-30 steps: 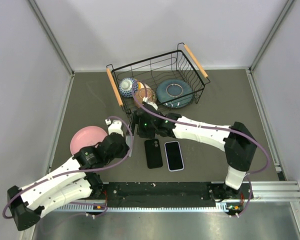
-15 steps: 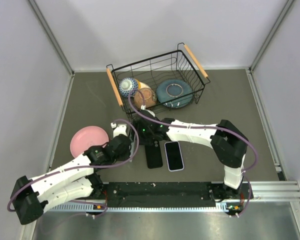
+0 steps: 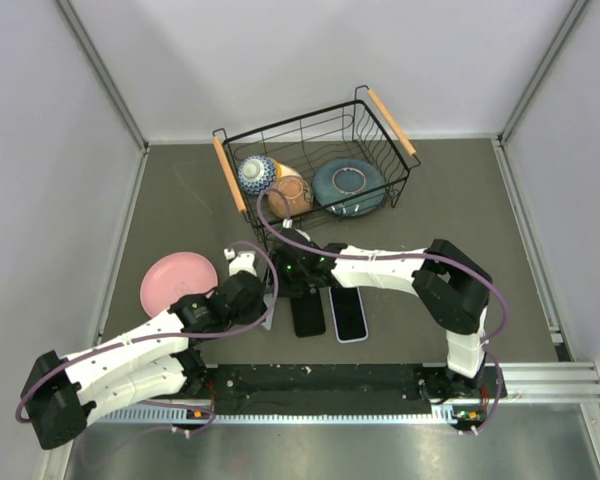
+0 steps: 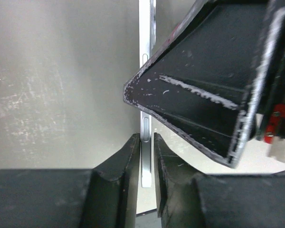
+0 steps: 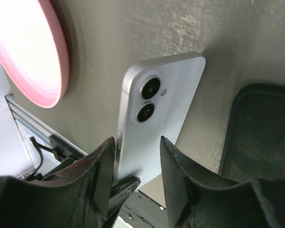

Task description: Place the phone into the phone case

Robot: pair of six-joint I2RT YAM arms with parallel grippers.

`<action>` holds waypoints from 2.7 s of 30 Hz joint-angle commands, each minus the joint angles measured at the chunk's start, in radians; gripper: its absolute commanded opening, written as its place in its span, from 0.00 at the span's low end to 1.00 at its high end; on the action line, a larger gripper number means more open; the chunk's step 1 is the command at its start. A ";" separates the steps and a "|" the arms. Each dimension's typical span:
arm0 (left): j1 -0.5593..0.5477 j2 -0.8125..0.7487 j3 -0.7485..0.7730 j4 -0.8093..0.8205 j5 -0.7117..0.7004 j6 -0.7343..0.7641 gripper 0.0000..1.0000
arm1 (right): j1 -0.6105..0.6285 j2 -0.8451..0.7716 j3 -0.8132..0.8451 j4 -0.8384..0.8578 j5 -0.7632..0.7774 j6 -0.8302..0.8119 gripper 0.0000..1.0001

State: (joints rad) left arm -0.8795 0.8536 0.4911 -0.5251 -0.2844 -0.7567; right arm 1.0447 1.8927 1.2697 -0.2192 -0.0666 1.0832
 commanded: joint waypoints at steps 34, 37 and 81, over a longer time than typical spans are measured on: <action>0.004 -0.257 0.030 0.017 -0.056 -0.059 0.49 | -0.113 -0.282 -0.256 0.070 -0.105 -0.195 0.00; 0.004 -0.220 0.056 0.007 -0.052 -0.056 0.49 | -0.159 -0.349 -0.302 0.073 -0.186 -0.250 0.00; 0.019 0.426 -0.045 0.473 0.201 -0.141 0.00 | -0.216 -0.119 -0.506 0.420 -0.381 -0.226 0.03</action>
State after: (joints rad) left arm -0.8635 1.2373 0.4446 -0.0914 -0.1120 -0.8925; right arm 0.8219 1.7466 0.7906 0.1375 -0.4622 0.8734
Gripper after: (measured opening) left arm 0.009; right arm 0.068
